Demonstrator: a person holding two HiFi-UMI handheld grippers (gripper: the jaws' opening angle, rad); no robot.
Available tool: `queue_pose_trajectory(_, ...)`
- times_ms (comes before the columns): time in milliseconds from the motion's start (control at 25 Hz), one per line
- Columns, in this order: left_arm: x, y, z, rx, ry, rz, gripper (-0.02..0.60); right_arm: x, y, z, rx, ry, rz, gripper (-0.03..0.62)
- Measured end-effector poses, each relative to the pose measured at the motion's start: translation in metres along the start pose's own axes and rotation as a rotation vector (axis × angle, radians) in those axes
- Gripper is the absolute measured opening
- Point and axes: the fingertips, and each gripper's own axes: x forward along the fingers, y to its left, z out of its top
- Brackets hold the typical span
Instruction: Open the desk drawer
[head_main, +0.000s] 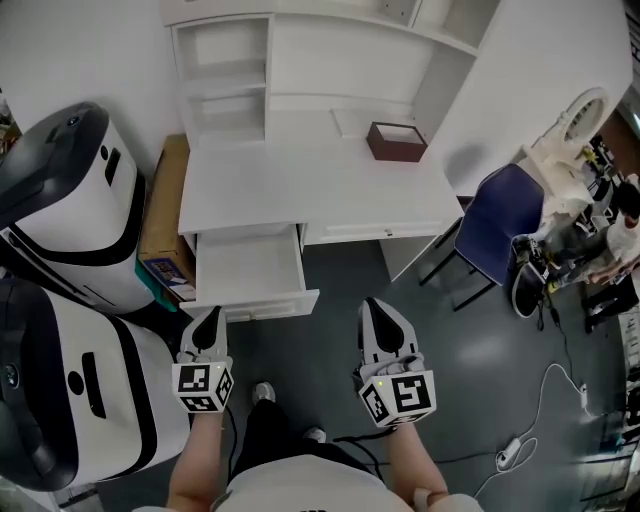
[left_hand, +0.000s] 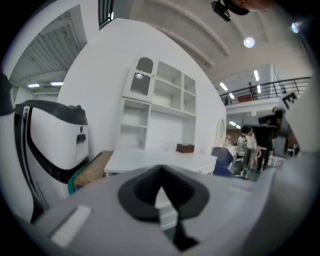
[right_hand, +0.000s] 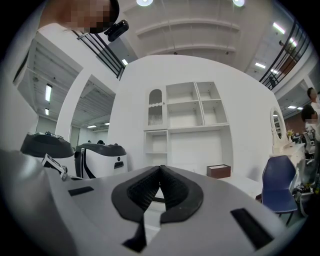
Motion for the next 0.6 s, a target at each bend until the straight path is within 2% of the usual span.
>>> queue_pose_trajectory(600, -0.047, -0.015, 0.077, 0.022, -0.165, 0.006, 0.005, -0.012, 0.002, 0.025, -0.014, -0.065, 0.028, 0.000)
